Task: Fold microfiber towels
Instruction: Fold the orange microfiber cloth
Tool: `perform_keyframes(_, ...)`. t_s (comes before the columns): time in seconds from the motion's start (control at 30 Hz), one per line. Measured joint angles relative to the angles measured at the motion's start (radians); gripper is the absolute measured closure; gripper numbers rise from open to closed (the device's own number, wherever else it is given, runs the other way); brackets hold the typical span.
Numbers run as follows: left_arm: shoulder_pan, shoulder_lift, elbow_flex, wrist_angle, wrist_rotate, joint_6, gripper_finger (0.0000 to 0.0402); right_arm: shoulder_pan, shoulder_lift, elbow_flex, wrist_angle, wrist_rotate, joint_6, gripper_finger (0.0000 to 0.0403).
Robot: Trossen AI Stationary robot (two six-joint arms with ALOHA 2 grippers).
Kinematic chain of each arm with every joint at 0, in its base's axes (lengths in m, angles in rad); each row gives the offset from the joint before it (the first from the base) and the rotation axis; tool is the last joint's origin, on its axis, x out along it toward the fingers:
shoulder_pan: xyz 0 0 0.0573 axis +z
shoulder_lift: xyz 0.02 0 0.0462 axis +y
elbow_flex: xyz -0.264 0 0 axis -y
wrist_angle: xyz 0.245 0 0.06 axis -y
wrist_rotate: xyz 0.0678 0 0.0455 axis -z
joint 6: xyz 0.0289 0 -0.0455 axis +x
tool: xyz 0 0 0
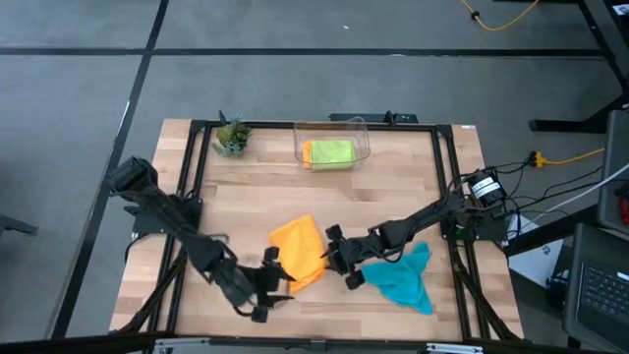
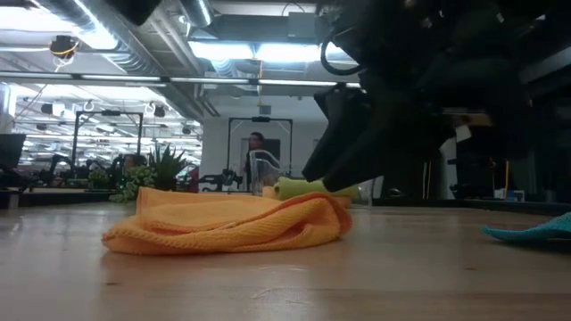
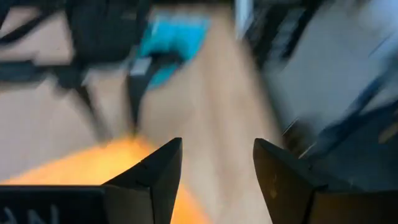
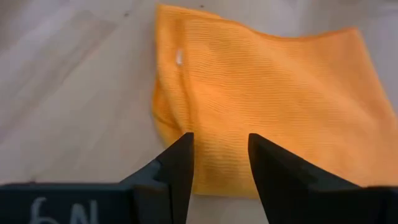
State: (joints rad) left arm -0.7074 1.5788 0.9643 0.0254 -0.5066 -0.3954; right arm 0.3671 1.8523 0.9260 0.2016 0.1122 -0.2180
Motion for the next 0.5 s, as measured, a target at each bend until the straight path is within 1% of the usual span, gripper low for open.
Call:
perform_keyframes(0.03, -0.003, 0.018, 0.042, -0.123, -0.024, -0.014, 0.0211, 0.000, 0.000, 0.000, 0.000, 0.012, 0.000, 0.0249)
perform_keyframes(0.1, 0.001, 0.059, 0.122, -0.340, -0.046, -0.106, 0.0211, 0.000, 0.000, 0.000, 0.001, 0.045, 0.001, 0.0249)
perform_keyframes(0.17, 0.009, 0.088, 0.169, -0.454, -0.050, -0.202, 0.0211, 0.000, 0.000, 0.000, 0.006, 0.086, 0.022, 0.0249)
perform_keyframes(0.2, 0.014, 0.100, 0.181, -0.469, -0.044, -0.232, 0.0211, 0.000, 0.000, 0.002, 0.003, 0.099, 0.038, 0.0248)
perform_keyframes(0.3, 0.037, 0.118, 0.194, -0.470, 0.027, -0.277, 0.0202, 0.000, 0.000, 0.030, -0.054, 0.104, 0.075, 0.0233)
perform_keyframes(0.37, 0.052, 0.121, 0.196, -0.470, 0.044, -0.302, 0.0187, -0.001, 0.000, 0.057, -0.099, 0.105, 0.078, 0.0212)
perform_keyframes(0.5, 0.083, 0.121, 0.196, -0.495, 0.046, -0.309, 0.0148, 0.001, -0.001, 0.105, -0.155, 0.104, 0.056, 0.0160)
